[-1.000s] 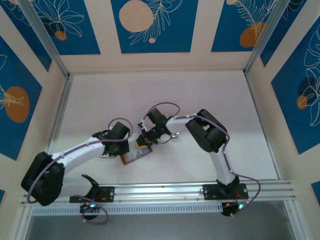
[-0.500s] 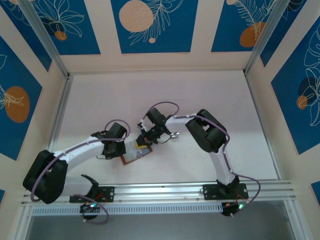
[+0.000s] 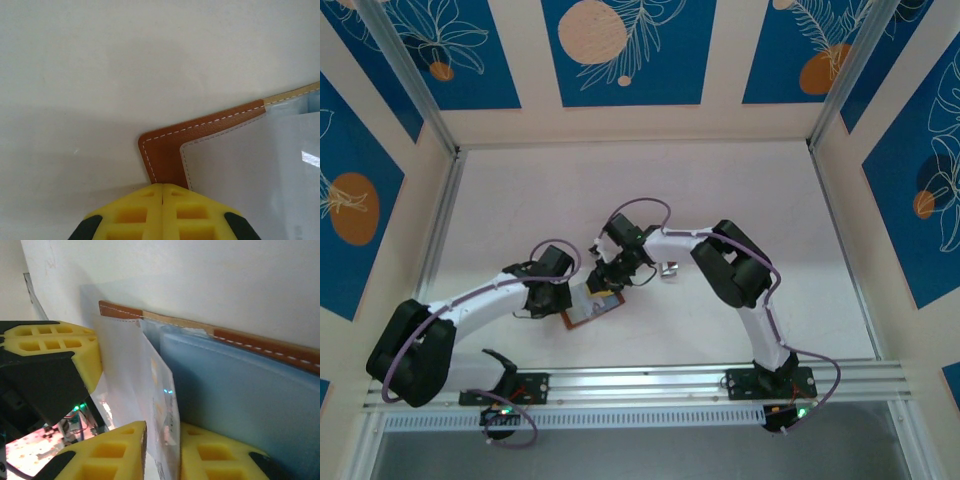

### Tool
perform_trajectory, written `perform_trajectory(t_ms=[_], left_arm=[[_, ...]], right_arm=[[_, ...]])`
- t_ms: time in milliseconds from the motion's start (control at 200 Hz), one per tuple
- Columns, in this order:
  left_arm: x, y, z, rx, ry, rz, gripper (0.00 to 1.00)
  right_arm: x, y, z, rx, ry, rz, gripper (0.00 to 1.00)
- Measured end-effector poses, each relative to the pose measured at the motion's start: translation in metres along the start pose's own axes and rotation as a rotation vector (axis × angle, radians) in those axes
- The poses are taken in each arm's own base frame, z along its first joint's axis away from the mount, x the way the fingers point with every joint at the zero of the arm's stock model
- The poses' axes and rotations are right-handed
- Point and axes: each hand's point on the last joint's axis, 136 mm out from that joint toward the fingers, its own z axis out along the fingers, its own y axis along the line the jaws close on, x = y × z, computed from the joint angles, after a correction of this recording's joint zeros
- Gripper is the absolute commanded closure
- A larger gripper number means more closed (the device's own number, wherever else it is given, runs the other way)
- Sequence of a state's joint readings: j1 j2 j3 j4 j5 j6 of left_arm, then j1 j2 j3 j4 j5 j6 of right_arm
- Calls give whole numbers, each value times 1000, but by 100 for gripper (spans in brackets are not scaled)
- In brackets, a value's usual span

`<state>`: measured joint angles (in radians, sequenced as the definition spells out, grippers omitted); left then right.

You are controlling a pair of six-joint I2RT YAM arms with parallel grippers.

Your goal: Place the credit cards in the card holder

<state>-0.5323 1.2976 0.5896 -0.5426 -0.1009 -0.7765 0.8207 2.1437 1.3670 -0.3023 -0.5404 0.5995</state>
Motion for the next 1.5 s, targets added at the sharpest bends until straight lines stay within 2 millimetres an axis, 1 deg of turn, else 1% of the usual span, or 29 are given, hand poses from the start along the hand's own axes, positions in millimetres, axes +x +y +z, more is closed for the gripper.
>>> perform_trajectory(t_ms=[125, 175, 395, 590, 835, 1155, 1365, 1496], left_arm=[[0, 0, 0, 0, 0, 0, 100], [0, 0, 0, 0, 0, 0, 100], [-6, -5, 1, 20, -21, -2, 100], [-9, -9, 2, 35, -36, -3, 100], [-9, -9, 2, 35, -38, -3, 99], [-9, -9, 2, 35, -38, -3, 100], [-9, -9, 3, 35, -38, -3, 99], [-9, -9, 3, 35, -38, -4, 100]], right_arm=[[0, -1, 0, 60, -13, -15, 73], [0, -2, 0, 85, -16, -16, 71], [1, -6, -6, 202, -21, -21, 67], [5, -10, -11, 268, -5, -22, 66], [6, -11, -10, 352, 8, -41, 65], [8, -13, -12, 400, 23, -42, 63], [9, -14, -13, 408, 28, -40, 67], [9, -16, -13, 419, 32, -35, 75]])
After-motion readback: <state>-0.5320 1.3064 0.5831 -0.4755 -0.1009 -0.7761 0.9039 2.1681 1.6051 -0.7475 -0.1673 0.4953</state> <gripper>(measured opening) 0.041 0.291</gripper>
